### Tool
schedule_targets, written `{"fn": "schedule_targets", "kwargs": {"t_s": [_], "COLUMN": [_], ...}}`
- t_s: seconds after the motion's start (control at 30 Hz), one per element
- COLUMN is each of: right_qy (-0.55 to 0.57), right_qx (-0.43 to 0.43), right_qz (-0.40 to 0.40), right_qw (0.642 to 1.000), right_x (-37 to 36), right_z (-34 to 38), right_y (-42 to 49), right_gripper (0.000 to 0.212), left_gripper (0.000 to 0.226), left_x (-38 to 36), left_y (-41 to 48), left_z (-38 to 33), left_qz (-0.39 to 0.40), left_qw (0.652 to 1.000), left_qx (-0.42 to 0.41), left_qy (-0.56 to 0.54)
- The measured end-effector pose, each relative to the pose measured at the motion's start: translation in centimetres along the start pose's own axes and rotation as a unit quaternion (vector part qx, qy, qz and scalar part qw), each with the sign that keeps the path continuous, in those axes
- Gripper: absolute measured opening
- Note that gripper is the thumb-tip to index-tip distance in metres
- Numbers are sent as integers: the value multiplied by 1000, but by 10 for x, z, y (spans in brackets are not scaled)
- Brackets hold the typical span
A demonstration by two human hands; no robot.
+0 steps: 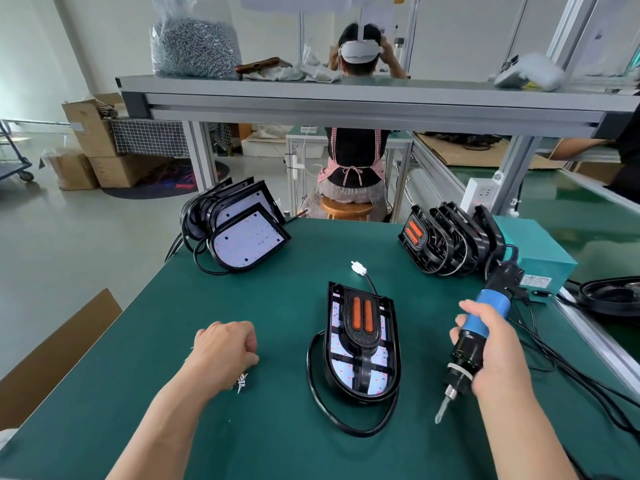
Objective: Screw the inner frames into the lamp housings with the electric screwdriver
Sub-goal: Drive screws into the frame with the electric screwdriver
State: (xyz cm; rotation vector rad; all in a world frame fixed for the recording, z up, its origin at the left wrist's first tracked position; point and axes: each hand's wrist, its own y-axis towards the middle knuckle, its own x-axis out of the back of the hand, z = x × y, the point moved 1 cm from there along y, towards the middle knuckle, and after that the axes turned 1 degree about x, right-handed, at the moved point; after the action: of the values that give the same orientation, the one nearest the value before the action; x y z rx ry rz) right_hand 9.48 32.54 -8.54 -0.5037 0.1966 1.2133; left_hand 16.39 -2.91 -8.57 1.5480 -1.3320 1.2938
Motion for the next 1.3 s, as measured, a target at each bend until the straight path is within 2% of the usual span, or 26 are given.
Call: {"fn": "schedule_targets", "kwargs": {"t_s": [0.07,0.17,0.3,0.47,0.57,0.63,0.77,0.9,1.07,1.17,1.23,1.3], "right_qy": [52,107,128,147,159,168,184,241,333,323,325,342], "right_qx": [-10,-16,-13,-23,-22,-14,-15,-47,-65,-66,-67,-62], "right_qz": [26,16,-6,-24,-37,-57,-82,-47,-31,-10,8,22], "right_qw": [998,994,992,989,986,984,979,968,940,944,943,937], "right_x": [-9,-20,-28,-30,-26,-23,-25,-32,-40,-36,-31,-25], "right_z": [-4,-9,-16,-22,-21,-19,-13,-8,-18,-23,-25,-24], "right_y": [-2,-3,2,8,12,16,22,31,40,44,47,49], "right_gripper": [17,22,28,35,39,33,28,27,24,24,22,20], "left_gripper": [16,9,23,30,36,38,24,31,30,28,21,15], "left_x": [2,5,10,6,5,5,11,12,6,4,2,-2], "left_y": [-1,-3,-1,0,-1,-1,-3,-11,-16,-15,-13,-10], "left_z": [1,4,6,10,8,3,-18,-48,-88,-110,-124,-139], "left_qz": [-1,-33,-99,-52,-72,-105,-150,-147,-55,-5,19,39], "left_qw": [1000,996,985,993,989,981,946,895,824,784,772,779], "left_qx": [2,7,6,-1,-4,-4,11,6,3,1,-8,-22], "left_qy": [-25,-80,-142,-104,-127,-163,-286,-421,-564,-621,-636,-625]}}
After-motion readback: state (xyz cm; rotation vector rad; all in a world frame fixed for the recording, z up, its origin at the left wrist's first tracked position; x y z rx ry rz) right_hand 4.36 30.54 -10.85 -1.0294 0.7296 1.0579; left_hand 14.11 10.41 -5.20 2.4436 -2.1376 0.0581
